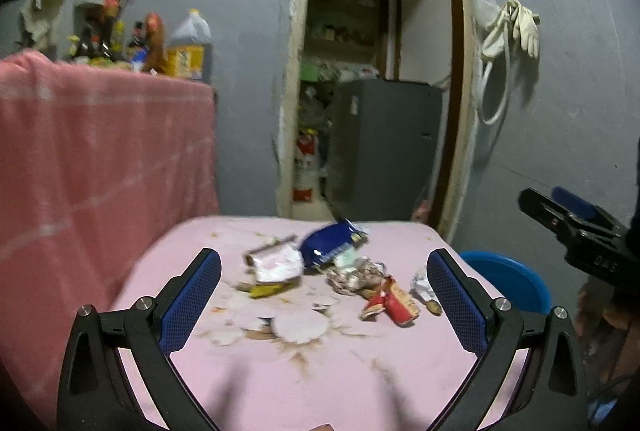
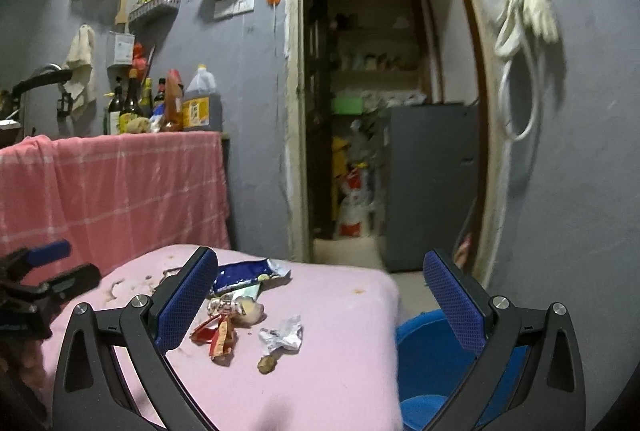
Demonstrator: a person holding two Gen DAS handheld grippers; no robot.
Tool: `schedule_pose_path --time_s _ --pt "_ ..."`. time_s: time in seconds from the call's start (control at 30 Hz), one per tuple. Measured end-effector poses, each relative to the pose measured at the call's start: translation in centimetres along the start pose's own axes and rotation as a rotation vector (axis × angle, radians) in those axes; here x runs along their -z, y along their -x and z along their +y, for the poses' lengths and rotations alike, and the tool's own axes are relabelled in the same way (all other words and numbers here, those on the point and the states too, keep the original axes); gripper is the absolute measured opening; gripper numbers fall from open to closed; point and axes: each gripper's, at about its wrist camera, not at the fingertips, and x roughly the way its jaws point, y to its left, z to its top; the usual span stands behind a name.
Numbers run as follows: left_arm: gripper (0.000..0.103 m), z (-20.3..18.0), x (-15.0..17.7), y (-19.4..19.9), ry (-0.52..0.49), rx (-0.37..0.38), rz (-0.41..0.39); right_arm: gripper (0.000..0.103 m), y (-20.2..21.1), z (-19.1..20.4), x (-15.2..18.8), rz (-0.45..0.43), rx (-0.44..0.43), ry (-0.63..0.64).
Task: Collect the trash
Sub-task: 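Grasp the red-and-white wrapper with the left tool while the right tool grasps crumpled foil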
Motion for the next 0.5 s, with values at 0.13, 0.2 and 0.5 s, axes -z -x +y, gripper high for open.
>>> schedule_pose_path --time_s 0.13,0.2,0.5 --pt "0.101 -0.4 0.2 -3.2 0.003 0.037 0.104 0.103 -2.2 -1.6 0.8 0.052 -0.060 -0.011" --pt "0.101 -0.6 0.3 -4.5 0.009 0.045 0.155 0.103 -3.1 -2.2 1.3 0.083 -0.090 -0.028" --pt "0.091 -1.9 1.1 -7.8 -0.004 0.096 0.312 0.079 -7.0 -3.7 4.4 0.295 -0.224 -0.113"
